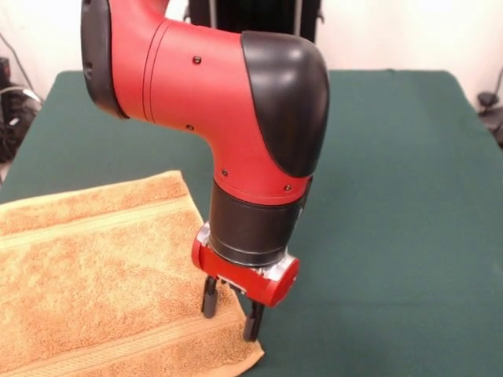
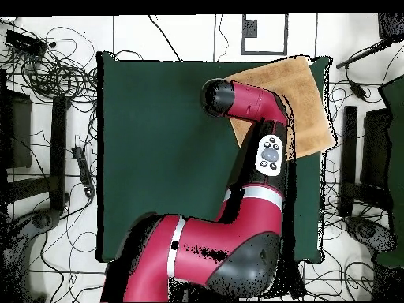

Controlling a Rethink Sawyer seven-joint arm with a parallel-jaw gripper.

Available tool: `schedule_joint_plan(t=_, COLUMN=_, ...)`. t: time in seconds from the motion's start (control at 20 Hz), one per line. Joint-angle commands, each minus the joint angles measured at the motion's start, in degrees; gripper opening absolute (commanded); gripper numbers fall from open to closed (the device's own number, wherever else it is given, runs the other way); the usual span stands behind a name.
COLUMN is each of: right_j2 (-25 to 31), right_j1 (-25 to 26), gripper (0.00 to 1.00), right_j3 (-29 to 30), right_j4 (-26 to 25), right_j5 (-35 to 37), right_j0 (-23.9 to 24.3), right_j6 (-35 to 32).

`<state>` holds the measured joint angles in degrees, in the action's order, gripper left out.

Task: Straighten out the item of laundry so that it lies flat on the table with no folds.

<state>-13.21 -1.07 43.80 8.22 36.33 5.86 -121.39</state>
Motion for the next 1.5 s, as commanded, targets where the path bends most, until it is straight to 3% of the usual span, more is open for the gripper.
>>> schedule_joint_plan(t=0.05, right_j2=14.23, right_j1=-3.95, gripper=1.0, right_j3=2.39, right_j4=1.22, right_j5=19.05, right_j0=6.86, right_j6=16.6)
schedule_joint_plan(t=0.25, right_j2=13.34, right_j1=-4.45, gripper=1.0, right_j3=-3.72, right_j4=0.4, right_j5=27.71, right_j0=6.01, right_j6=13.64)
schedule_joint_plan(t=0.65, right_j2=13.72, right_j1=-10.81, gripper=1.0, right_j3=-5.33, right_j4=0.66, right_j5=36.1, right_j0=5.38, right_j6=8.41)
schedule_joint_plan(t=0.9, right_j2=13.69, right_j1=-8.77, gripper=1.0, right_j3=-11.55, right_j4=0.29, right_j5=40.9, right_j0=4.98, right_j6=6.42)
schedule_joint_plan(t=1.1, right_j2=13.23, right_j1=-6.91, gripper=1.0, right_j3=-11.65, right_j4=-1.27, right_j5=37.3, right_j0=4.51, right_j6=7.71)
schedule_joint_plan(t=1.5, right_j2=14.0, right_j1=-6.21, gripper=1.0, right_j3=-6.1, right_j4=-2.35, right_j5=29.26, right_j0=5.23, right_j6=10.66)
